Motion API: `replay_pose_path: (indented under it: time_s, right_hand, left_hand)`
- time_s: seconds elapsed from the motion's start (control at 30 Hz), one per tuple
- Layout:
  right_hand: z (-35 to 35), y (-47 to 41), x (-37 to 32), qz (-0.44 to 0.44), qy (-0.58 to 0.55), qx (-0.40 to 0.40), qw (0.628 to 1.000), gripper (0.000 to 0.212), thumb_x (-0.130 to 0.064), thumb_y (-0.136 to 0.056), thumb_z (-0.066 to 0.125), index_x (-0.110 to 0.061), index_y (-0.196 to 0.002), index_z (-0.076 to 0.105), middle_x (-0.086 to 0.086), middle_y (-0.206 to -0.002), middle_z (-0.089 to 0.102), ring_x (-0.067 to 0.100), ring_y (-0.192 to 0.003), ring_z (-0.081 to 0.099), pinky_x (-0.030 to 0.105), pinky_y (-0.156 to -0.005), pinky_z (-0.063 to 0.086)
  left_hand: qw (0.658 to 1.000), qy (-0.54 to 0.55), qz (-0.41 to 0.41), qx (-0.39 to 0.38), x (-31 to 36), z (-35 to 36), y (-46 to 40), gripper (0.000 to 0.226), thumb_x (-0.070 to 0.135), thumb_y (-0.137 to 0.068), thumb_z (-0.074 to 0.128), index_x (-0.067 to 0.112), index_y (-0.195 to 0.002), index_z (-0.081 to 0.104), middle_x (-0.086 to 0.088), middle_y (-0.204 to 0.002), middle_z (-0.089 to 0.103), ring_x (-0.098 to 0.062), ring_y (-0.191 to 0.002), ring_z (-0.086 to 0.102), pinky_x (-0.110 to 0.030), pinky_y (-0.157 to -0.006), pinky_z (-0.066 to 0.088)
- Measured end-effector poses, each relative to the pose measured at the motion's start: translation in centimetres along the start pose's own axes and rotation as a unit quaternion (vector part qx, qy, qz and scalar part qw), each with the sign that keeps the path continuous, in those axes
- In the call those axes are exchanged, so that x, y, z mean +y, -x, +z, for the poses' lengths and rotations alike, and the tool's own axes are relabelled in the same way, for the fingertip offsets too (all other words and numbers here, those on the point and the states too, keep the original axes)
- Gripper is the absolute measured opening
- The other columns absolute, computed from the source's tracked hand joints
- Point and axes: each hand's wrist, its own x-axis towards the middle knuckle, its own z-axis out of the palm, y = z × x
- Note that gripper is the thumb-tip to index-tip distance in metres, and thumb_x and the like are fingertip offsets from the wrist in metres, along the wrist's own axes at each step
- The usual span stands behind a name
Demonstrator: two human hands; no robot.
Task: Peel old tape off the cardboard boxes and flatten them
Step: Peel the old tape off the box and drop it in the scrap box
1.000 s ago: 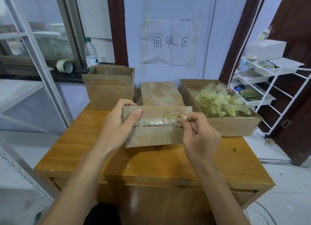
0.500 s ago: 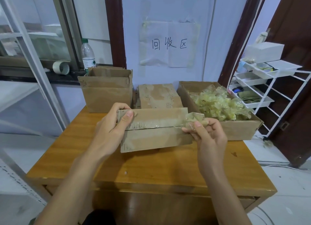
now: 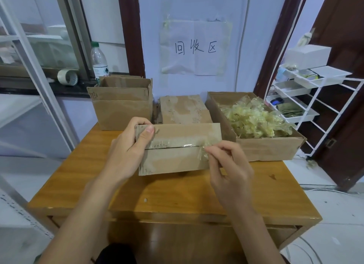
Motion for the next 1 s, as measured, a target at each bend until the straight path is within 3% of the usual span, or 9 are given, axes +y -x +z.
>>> replay_pose_path:
  time_s: [0.13, 0.27, 0.33, 0.43, 0.53, 0.6, 0.73, 1.0]
  right_hand:
    - [0.6, 1.2, 0.1, 0.009, 0.004, -0.022, 1.0, 0.016, -0.001, -0.1, 0.063, 0.005, -0.11, 0.074, 0.011, -0.11, 0.066, 0.022, -0.099, 0.063, 0.032, -0.085, 0.055]
    - [0.6, 1.5, -0.3, 0.039, -0.004, -0.08, 0.996, 0.046, -0.043, -0.102, 0.062, -0.001, -0.118, 0.071, 0.006, -0.118, 0.063, 0.018, -0.106, 0.056, 0.024, -0.094, 0.048]
    - [0.9, 1.6, -0.5, 0.048, 0.022, -0.075, 0.996, 0.052, -0.05, -0.092, 0.073, -0.004, -0.116, 0.07, 0.007, -0.119, 0.062, 0.017, -0.107, 0.055, 0.022, -0.097, 0.046]
    - [1.6, 1.6, -0.8, 0.073, 0.034, -0.034, 0.996, 0.04, -0.036, -0.089, 0.08, -0.006, -0.113, 0.069, 0.005, -0.116, 0.062, 0.017, -0.105, 0.057, 0.025, -0.093, 0.052]
    - [1.5, 1.2, -0.4, 0.069, 0.023, -0.007, 0.997, 0.015, -0.011, -0.094, 0.075, -0.005, -0.107, 0.071, 0.004, -0.111, 0.066, 0.018, -0.099, 0.063, 0.034, -0.08, 0.06]
    - [1.1, 0.9, -0.1, 0.071, 0.016, 0.006, 0.997, 0.011, -0.004, -0.094, 0.071, -0.004, -0.105, 0.072, 0.004, -0.108, 0.07, 0.017, -0.098, 0.067, 0.033, -0.08, 0.06]
    - [0.1, 0.1, -0.3, 0.131, -0.017, 0.022, 0.991, 0.01, 0.0, -0.095, 0.07, -0.006, -0.102, 0.072, -0.002, -0.095, 0.07, 0.001, -0.087, 0.061, 0.013, -0.077, 0.05]
    - [-0.6, -0.4, -0.4, 0.283, -0.128, 0.047, 0.949, 0.012, -0.006, -0.098, 0.069, -0.018, -0.1, 0.072, -0.01, -0.084, 0.07, 0.013, -0.077, 0.065, 0.026, -0.065, 0.053]
  left_hand:
    - [1.0, -0.015, 0.003, 0.004, -0.1, -0.1, 0.1, 0.041, 0.073, -0.095, 0.035, 0.042, -0.112, 0.055, 0.023, -0.097, 0.066, -0.007, -0.093, 0.064, -0.048, -0.084, 0.054]
    - [1.0, -0.026, 0.009, 0.006, -0.1, -0.1, 0.1, 0.039, 0.073, -0.096, 0.035, 0.042, -0.111, 0.054, 0.025, -0.098, 0.066, -0.006, -0.093, 0.064, -0.048, -0.082, 0.055]
    - [0.999, -0.029, 0.013, 0.007, -0.1, 0.0, 0.2, 0.037, 0.07, -0.097, 0.036, 0.042, -0.111, 0.054, 0.025, -0.098, 0.066, -0.003, -0.091, 0.063, -0.047, -0.082, 0.055]
    - [0.999, -0.035, 0.02, 0.003, -0.1, 0.1, 0.3, 0.035, 0.068, -0.098, 0.036, 0.042, -0.111, 0.054, 0.024, -0.096, 0.065, -0.003, -0.088, 0.063, -0.047, -0.081, 0.054]
    - [0.998, -0.045, 0.032, -0.008, -0.1, 0.0, 0.3, 0.036, 0.069, -0.099, 0.035, 0.042, -0.112, 0.054, 0.022, -0.095, 0.065, -0.005, -0.086, 0.063, -0.048, -0.081, 0.054]
    - [0.998, -0.048, 0.038, -0.014, -0.2, -0.2, 0.2, 0.039, 0.07, -0.098, 0.034, 0.041, -0.112, 0.054, 0.022, -0.095, 0.065, -0.004, -0.085, 0.062, -0.047, -0.08, 0.054]
    - [0.997, -0.047, 0.048, -0.024, -0.2, -0.3, 0.2, 0.042, 0.072, -0.097, 0.032, 0.04, -0.113, 0.055, 0.022, -0.096, 0.066, -0.002, -0.086, 0.062, -0.045, -0.078, 0.053]
    - [0.997, -0.039, 0.058, -0.029, -0.3, -0.5, 0.1, 0.041, 0.068, -0.099, 0.034, 0.037, -0.114, 0.057, 0.02, -0.098, 0.067, -0.004, -0.088, 0.063, -0.047, -0.077, 0.052]
